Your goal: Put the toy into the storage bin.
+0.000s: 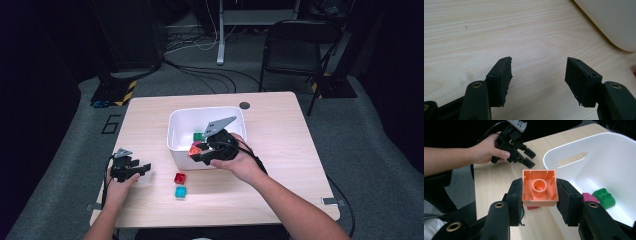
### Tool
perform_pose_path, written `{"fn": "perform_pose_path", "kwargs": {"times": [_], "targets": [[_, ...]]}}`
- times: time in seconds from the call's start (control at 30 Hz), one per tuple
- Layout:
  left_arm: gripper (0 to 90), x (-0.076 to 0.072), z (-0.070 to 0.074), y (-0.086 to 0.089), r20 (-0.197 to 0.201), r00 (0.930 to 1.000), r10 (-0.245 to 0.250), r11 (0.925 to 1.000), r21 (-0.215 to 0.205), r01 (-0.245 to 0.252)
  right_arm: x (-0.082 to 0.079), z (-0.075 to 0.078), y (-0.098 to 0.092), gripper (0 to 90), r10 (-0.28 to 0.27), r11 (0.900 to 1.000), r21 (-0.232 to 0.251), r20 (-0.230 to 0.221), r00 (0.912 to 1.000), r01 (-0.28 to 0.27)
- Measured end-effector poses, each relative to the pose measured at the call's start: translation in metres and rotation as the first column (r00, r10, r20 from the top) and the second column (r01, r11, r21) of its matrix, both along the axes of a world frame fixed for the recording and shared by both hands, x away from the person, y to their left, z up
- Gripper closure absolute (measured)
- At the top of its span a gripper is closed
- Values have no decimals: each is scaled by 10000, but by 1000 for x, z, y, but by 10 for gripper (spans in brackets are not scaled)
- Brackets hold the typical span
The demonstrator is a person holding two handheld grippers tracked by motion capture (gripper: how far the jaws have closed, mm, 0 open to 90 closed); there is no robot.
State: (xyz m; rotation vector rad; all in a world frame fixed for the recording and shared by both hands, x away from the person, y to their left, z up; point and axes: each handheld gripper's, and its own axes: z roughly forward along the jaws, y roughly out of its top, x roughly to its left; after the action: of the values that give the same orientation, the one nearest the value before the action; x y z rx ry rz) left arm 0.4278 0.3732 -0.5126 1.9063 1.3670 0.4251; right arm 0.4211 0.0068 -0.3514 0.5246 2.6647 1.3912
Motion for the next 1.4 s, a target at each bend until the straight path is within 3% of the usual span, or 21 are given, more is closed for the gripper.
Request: {"fn": "perform_pose_path", "kwargs": {"times": [0.27, 0.5, 0.9, 1.1, 1.4], "targets": [[379, 0, 0, 0, -3, 10000, -11, 10000, 21, 11, 17, 12, -3, 581, -446, 9990, 58, 153, 9989, 445], [378, 0, 0, 0, 25, 10000, -19, 10000, 15, 19, 36, 14, 0, 581, -862, 9963, 77, 227, 9960, 861], [379, 0, 0, 0, 101, 9999, 2, 10000, -2, -2, 68, 10, 20, 581, -1242, 9922, -50, 448, 9912, 1245], [379, 0, 1, 1, 61, 10000, -31, 10000, -24, 32, 83, 7, 31, 581, -1466, 9889, -193, 351, 9886, 1473], [379, 1, 0, 0, 56, 10000, -39, 10000, -51, 40, 102, -11, 40, 580, -1617, 9858, -412, 298, 9864, 1629]]}}
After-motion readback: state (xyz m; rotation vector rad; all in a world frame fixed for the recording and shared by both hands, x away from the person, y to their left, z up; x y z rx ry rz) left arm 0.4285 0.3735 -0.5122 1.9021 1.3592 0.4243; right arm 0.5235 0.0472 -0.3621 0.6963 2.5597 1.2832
